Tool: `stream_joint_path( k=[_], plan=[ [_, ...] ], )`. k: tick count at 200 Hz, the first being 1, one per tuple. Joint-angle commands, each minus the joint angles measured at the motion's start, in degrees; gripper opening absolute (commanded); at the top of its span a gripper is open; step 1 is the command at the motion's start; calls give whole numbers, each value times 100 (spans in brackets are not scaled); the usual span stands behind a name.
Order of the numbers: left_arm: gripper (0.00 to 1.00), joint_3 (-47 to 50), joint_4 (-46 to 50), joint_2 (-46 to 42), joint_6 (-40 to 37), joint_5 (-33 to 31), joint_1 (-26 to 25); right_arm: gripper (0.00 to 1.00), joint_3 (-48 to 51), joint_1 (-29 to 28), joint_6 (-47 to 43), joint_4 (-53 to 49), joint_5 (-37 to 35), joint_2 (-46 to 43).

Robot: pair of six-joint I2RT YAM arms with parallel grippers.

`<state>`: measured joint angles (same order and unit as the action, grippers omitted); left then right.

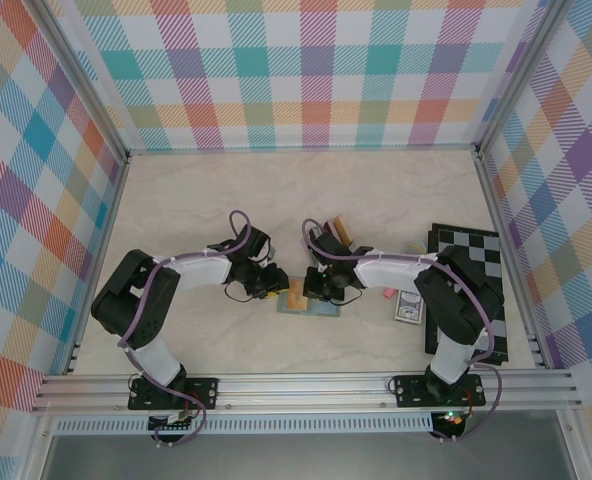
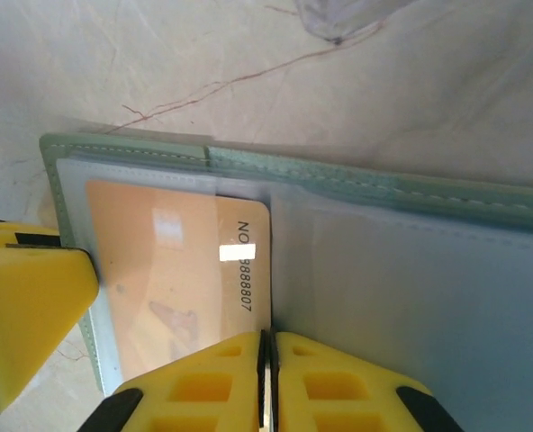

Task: Put the credit cards into the card holder
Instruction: Insert the credit card into the card slot.

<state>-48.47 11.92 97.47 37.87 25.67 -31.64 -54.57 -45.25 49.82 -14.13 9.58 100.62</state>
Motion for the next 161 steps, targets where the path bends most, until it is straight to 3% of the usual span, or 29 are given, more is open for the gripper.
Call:
stream_joint_path(
  k=[1,53,114,161],
  plan=[
    [28,17,-153,202,-60,193,-250,10,-180,-106,-157,200,326,157],
    [28,94,-128,12,-18,69,-252,11,-353,-142,-315,120,433,124],
    [33,-89,591,-623,-179,-608,-255,20,-197,-96,-363,-1336,-1246,-616],
    [35,-235,807,-865,-210,-824,-255,20,-237,3,-562,-1832,-1667,-892]
  ],
)
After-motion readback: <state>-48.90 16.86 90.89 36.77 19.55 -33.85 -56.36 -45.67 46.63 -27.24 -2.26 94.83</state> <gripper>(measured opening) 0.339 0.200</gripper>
